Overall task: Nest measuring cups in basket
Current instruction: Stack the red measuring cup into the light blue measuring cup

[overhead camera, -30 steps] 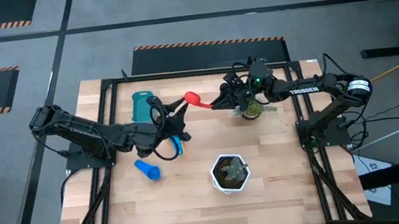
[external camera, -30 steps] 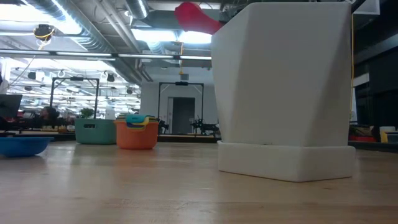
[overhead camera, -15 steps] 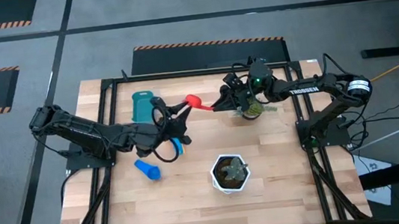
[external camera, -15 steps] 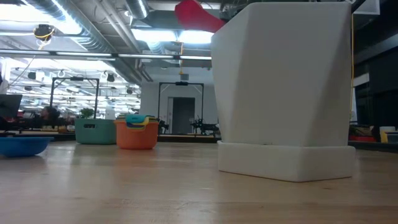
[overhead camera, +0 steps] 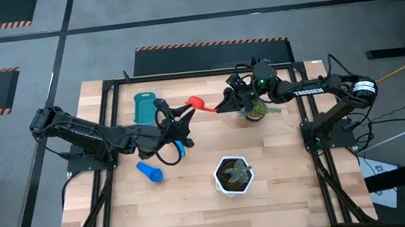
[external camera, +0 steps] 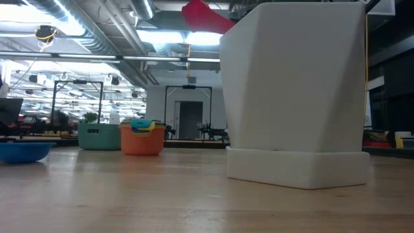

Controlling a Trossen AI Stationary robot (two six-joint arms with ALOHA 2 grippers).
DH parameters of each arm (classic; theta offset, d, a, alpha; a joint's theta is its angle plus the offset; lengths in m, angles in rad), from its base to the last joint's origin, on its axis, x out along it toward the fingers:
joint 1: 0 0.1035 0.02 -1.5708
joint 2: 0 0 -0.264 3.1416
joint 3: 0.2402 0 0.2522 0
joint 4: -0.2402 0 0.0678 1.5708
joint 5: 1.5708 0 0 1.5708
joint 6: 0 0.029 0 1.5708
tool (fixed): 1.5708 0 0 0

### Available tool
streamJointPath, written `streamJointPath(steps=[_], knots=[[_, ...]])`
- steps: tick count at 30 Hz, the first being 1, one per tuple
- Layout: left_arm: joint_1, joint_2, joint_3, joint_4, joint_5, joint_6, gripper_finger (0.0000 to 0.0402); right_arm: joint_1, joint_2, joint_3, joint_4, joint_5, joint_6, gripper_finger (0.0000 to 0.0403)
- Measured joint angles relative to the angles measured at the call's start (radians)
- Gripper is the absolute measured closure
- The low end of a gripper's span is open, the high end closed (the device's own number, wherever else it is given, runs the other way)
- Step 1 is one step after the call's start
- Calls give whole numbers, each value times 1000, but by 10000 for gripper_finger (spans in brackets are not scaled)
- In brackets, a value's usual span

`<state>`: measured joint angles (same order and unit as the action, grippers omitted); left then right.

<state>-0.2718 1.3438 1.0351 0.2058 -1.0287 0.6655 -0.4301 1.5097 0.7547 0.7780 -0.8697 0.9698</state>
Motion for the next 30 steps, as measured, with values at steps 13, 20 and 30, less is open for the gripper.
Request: streamJointPath(steps=[13,20,30], knots=[[0,1,0,-60,2,2,320,0,0,0,7,-55,148,260],[8,1,0,-60,2,2,320,3,0,0,19,-75,208,260],[58,1,0,-60,4,-1,320,3,0,0,18,-75,208,260]])
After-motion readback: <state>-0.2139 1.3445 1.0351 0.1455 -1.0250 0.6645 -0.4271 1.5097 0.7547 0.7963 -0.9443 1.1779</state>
